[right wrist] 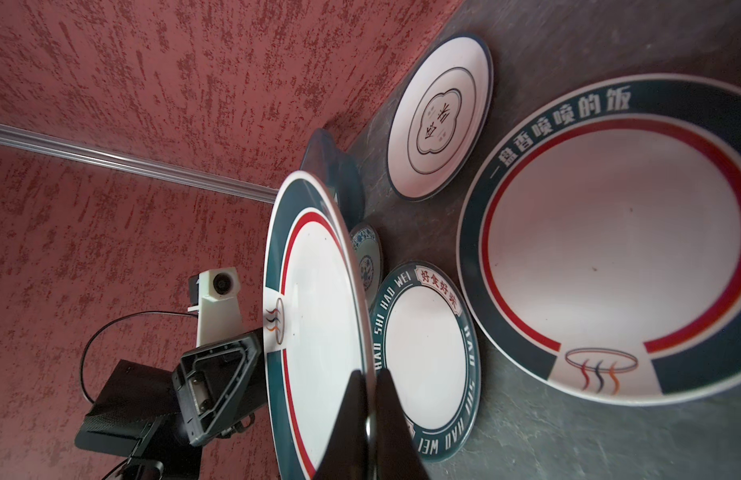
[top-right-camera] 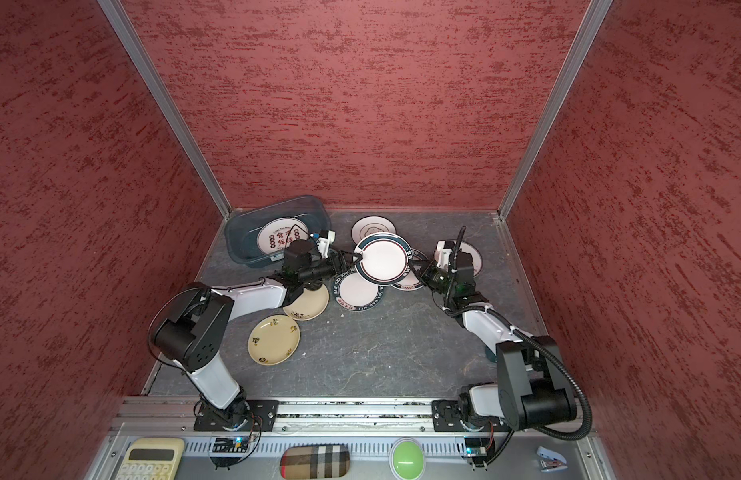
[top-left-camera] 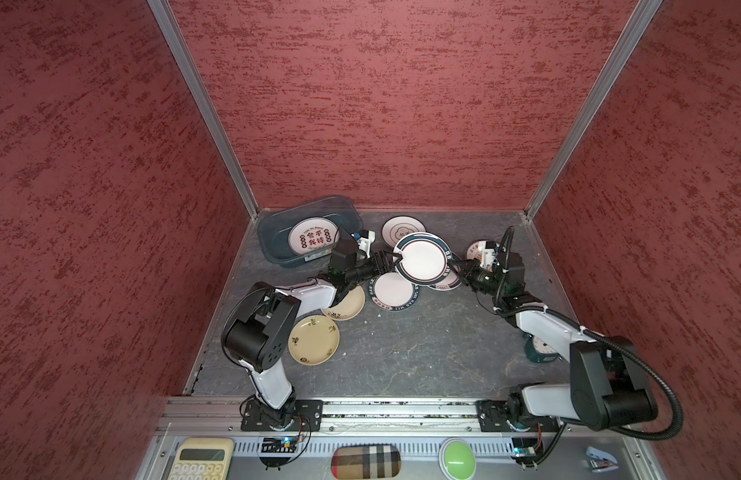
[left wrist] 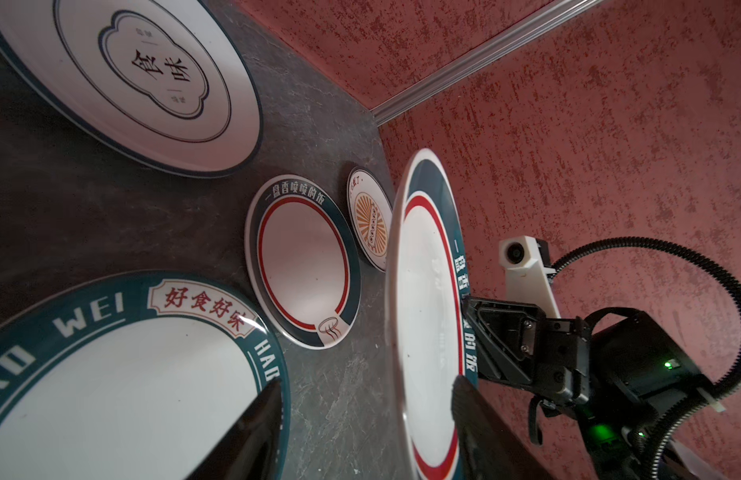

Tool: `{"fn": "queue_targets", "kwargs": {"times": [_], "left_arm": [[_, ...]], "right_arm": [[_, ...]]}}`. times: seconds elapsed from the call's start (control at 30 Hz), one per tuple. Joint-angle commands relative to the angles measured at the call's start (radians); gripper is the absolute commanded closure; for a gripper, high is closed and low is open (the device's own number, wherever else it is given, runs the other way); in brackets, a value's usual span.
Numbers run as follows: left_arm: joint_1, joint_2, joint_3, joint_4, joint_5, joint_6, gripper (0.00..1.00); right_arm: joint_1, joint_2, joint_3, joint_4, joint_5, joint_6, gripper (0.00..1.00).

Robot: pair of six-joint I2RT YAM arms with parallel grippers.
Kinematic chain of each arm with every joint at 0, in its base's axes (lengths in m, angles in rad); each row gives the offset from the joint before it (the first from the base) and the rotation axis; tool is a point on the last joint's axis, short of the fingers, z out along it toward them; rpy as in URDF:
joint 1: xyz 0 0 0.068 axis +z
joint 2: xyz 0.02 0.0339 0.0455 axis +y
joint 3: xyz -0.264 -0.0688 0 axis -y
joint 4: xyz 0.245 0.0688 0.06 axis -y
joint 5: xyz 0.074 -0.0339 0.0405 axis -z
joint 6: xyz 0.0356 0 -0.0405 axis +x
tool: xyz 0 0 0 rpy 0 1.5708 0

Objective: Place the plates into the plastic bin on the countertop
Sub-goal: 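Grasp the upright plate rim with the left gripper from the right gripper, then carry the plate with the left gripper over the basin while the right gripper withdraws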

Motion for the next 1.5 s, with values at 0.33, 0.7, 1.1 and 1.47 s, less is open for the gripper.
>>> {"fn": "queue_targets", "kwargs": {"times": [0.33, 0.7, 1.1, 1.47], "left_arm": [[-0.002, 0.016, 0.025, -0.005, -0.043, -0.005, 0.64], [-0.005, 0.002, 0.025, -0.033, -0.074, 0.012, 0.94], [0.026, -0.057, 0.025, -0.108, -0.100, 0.056, 1.00], [0.112, -0.185, 0.009, -0.234, -0.125, 0.113, 1.00]], "right_arm": [[0.041, 0.038, -0.016, 0.134, -0.001, 0.038, 1.00], [0.058, 0.076, 0.008, 0.133, -0.018, 0.022, 0.93], [0.058, 0.044, 0.001, 0.099, -0.021, -0.025, 0.25], [0.058, 0.007, -0.023, 0.097, -0.019, -0.066, 0.10]]}}
